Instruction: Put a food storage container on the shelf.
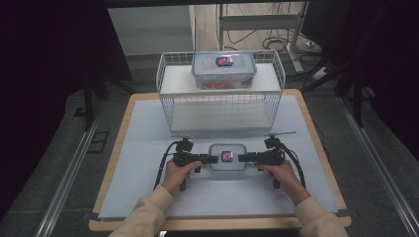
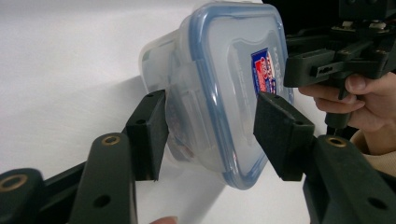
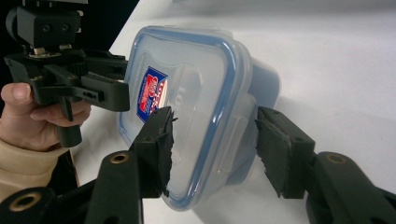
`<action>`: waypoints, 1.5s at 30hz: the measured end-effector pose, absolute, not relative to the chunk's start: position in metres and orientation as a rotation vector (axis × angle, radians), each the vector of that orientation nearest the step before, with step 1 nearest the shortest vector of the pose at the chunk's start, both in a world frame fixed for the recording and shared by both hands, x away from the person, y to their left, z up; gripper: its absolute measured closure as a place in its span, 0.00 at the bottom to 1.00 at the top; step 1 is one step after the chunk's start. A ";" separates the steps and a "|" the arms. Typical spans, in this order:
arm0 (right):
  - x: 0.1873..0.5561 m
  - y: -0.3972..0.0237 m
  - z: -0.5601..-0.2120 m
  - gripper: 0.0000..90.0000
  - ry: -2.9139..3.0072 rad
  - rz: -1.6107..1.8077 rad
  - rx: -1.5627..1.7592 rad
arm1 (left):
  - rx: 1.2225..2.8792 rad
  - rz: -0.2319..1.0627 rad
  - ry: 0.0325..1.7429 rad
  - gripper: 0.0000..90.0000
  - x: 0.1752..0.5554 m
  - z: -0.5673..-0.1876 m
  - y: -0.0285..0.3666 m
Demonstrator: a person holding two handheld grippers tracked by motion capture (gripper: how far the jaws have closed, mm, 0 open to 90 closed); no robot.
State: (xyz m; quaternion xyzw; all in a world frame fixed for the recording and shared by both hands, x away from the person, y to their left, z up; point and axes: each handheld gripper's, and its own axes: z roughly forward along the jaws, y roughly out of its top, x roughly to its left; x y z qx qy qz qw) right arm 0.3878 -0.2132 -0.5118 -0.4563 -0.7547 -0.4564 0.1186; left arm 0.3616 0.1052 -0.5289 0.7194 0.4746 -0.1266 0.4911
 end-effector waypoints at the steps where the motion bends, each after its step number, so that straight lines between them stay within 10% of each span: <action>1: 0.386 -0.214 -0.511 0.54 -2.209 -1.337 -1.331 | 1.751 -0.293 1.146 0.52 0.359 -0.528 0.105; 45: 0.367 -0.211 -0.488 0.58 -2.294 -1.504 -1.232 | 1.796 -0.096 1.058 0.56 0.338 -0.496 0.107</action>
